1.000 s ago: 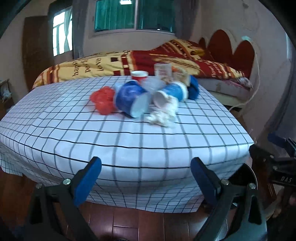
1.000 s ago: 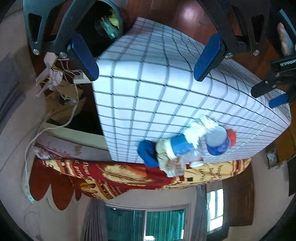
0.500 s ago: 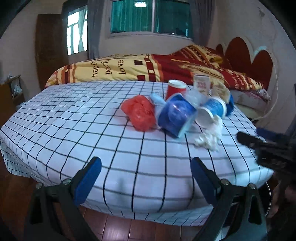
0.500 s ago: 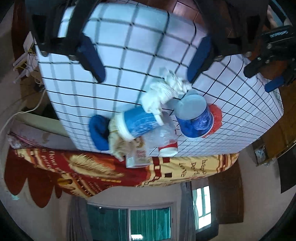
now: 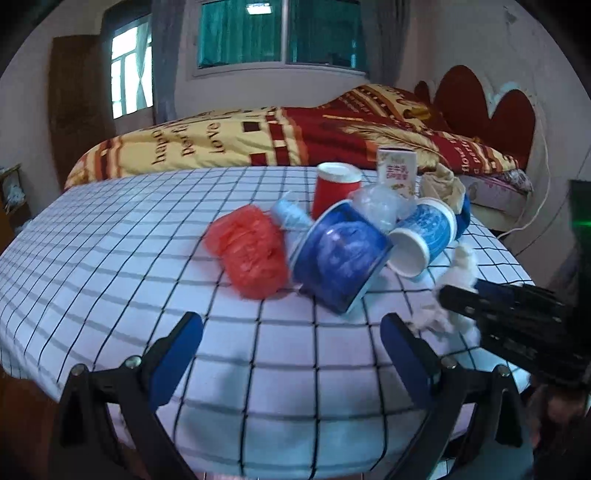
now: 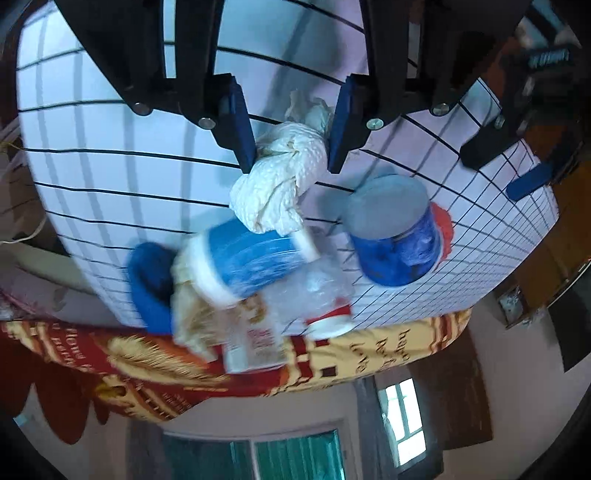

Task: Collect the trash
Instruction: 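Move both tools back to the table toward the remaining trash, then grasp the white tissue with the right tool while the left tool grasps the blue cup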

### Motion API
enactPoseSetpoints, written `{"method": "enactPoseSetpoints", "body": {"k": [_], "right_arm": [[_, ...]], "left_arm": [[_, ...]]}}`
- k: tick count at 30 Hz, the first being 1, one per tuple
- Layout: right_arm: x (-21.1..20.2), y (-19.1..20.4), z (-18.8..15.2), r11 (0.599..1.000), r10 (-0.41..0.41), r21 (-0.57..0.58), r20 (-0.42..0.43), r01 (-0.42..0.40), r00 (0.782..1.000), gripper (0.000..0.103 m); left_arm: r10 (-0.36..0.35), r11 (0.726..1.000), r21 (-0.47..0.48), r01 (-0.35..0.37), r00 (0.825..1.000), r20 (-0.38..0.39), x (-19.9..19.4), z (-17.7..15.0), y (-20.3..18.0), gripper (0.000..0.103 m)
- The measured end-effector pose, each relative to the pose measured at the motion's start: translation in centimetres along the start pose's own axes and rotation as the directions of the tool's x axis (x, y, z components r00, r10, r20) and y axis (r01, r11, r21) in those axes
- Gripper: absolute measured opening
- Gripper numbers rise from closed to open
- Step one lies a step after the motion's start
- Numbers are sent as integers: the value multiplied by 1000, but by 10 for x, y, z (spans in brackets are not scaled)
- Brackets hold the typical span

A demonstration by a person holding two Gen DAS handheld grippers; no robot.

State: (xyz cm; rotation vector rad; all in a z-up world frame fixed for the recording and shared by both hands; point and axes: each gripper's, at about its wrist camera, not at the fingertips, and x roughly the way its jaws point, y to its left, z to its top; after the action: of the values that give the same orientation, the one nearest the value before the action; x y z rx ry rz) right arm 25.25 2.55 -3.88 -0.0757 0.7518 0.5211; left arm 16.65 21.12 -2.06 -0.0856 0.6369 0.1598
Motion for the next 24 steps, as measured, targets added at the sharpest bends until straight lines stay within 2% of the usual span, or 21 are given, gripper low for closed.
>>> {"method": "enactPoseSetpoints", "body": {"k": [6,10,13,17,20,24], "right_arm": [[-13,-31,-6,998,-58,30,-9,59,998,42],[-16,-43,-11,996,-73,45,-15,74,997,42],[-20,-50,-12,995,-80,59,-10,80,997,42],[-25,-59,-15,994,-88,71,-4,88,996,42],[-27,-65,-17,993,-88,78,-5,88,996,42],[-28,-69,-18,992,-92,84,-3,92,996,42]], "left_arm": [[-24,998,65,23,1000,14,25,23,-17,98],[-130,989,62,131,991,-17,33,25,-25,98],[-200,977,68,200,980,-10,21,17,-36,97],[-141,987,82,136,988,64,2,11,-42,97],[-45,995,90,37,995,94,8,20,-33,97],[-85,994,78,82,996,28,37,37,-18,97]]}}
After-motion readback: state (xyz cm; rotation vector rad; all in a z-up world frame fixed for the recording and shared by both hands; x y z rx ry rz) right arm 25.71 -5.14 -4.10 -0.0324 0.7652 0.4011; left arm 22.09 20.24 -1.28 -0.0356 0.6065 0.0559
